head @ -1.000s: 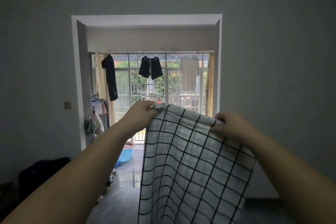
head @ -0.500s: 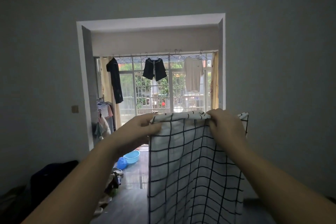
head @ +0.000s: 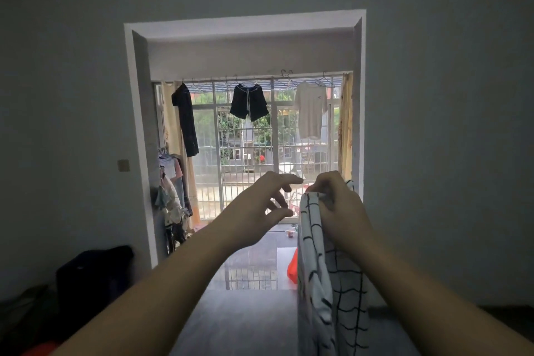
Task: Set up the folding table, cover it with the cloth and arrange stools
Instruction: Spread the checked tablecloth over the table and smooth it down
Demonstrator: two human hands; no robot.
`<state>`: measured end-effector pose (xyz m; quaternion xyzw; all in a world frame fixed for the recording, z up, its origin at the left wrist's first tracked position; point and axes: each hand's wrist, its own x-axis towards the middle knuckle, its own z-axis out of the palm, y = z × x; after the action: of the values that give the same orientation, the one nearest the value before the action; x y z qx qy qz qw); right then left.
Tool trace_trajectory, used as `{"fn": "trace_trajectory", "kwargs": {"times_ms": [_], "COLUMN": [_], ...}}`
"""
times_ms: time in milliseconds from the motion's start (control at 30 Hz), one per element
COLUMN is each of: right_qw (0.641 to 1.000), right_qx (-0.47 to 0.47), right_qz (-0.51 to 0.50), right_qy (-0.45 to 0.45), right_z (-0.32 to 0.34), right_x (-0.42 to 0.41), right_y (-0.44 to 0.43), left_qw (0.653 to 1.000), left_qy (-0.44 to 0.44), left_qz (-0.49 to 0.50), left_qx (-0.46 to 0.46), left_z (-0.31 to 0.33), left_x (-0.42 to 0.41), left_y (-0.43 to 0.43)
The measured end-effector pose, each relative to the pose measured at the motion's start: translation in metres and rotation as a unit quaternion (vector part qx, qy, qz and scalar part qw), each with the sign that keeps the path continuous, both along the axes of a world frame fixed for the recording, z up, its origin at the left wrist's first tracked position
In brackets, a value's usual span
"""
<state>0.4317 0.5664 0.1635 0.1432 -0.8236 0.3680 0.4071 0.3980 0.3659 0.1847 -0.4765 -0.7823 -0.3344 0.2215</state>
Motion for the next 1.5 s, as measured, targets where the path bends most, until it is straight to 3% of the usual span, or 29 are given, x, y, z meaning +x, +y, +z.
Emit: {"fn": "trace_trajectory", "kwargs": {"times_ms": [200, 367, 600, 800, 933, 1000, 1100, 1300, 1400, 1500], "right_qw": [0.999, 0.997, 0.989, 0.977, 0.987, 0.995, 0.997, 0.996, 0.993, 0.990], "right_qx": [-0.001, -0.001, 0.014, -0.032, -0.059, -0.055, -0.036, 0.038, 0.038, 0.049], "right_qz": [0.029, 0.072, 0.029, 0.043, 0.076, 0.080, 0.063, -0.062, -0.085, -0.091], "right_qy": [-0.014, 0.008, 0.142, 0.208, 0.128, 0.039, -0.026, -0.059, -0.069, -0.094], "right_z": [-0.004, -0.018, -0.045, -0.055, -0.063, -0.069, -0.075, -0.085, -0.080, -0.076], "right_x": [0.004, 0.000, -0.016, -0.020, -0.020, -0.012, -0.010, -0.016, -0.022, -0.033], "right_y": [-0.015, -0.023, -0.044, -0.062, -0.075, -0.082, -0.089, -0.090, -0.082, -0.066], "left_qw": [0.997, 0.979, 0.987, 0.975, 0.971, 0.984, 0.995, 0.985, 0.974, 0.968], "left_qy": [0.075, 0.204, 0.118, 0.097, 0.181, 0.144, 0.043, 0.003, -0.057, -0.042], "left_qz": [-0.010, 0.026, 0.027, 0.043, 0.066, 0.059, 0.078, 0.171, 0.217, 0.242], "left_qx": [0.021, 0.011, 0.109, 0.195, 0.141, 0.088, 0.040, -0.037, -0.025, -0.057], "left_z": [-0.016, -0.031, -0.051, -0.063, -0.069, -0.074, -0.083, -0.088, -0.084, -0.080], "left_x": [-0.006, -0.015, -0.016, -0.018, -0.026, -0.029, -0.028, -0.038, -0.046, -0.062], "left_y": [0.005, -0.001, -0.019, -0.042, -0.066, -0.080, -0.102, -0.151, -0.182, -0.211]}}
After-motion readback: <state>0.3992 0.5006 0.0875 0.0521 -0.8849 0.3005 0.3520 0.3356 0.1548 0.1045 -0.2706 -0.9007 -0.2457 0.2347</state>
